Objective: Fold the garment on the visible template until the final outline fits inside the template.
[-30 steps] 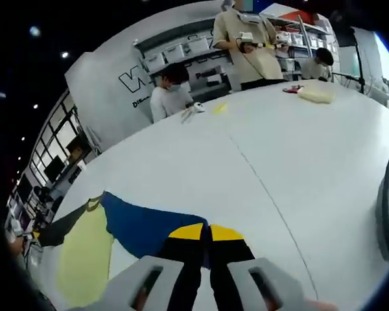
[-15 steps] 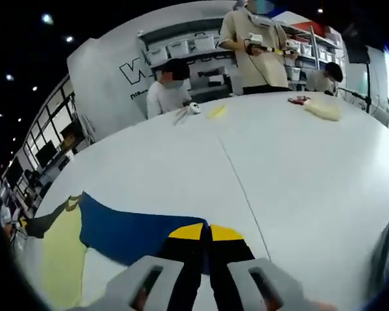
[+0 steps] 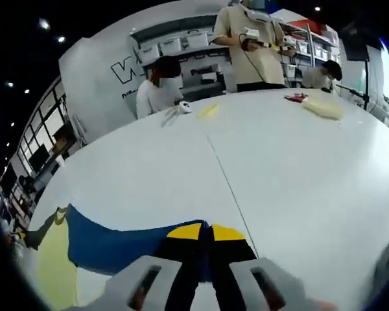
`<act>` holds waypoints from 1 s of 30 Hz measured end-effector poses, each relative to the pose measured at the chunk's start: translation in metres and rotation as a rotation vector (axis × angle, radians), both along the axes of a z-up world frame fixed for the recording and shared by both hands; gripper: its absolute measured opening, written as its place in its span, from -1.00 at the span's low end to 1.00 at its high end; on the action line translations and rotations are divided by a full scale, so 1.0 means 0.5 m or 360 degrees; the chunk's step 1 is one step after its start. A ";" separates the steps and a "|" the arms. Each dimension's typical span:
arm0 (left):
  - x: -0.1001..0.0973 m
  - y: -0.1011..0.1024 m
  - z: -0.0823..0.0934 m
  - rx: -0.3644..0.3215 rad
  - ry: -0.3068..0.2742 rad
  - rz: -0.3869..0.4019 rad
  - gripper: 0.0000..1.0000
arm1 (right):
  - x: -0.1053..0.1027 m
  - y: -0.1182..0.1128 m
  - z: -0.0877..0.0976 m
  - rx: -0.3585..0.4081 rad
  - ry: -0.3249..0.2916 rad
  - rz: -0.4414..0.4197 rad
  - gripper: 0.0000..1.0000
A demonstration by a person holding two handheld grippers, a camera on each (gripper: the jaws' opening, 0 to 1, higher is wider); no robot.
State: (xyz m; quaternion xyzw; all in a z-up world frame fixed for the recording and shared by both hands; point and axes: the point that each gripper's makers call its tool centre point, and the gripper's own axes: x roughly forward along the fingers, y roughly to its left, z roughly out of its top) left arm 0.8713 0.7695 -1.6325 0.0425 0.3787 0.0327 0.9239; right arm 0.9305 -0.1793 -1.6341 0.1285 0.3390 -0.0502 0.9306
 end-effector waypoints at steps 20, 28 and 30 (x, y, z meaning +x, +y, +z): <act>-0.199 -0.122 0.052 -0.0446 -0.0249 0.0071 -0.46 | -0.265 0.211 0.044 0.0293 -0.0163 0.0333 -0.54; -0.354 -0.323 0.016 -0.0822 -0.0109 -0.0156 -0.46 | -0.416 0.405 -0.008 0.0521 -0.0108 0.0597 -0.52; -0.389 -0.378 0.007 -0.0888 -0.0043 -0.0276 -0.47 | -0.474 0.487 -0.012 0.0538 -0.0075 0.0739 -0.53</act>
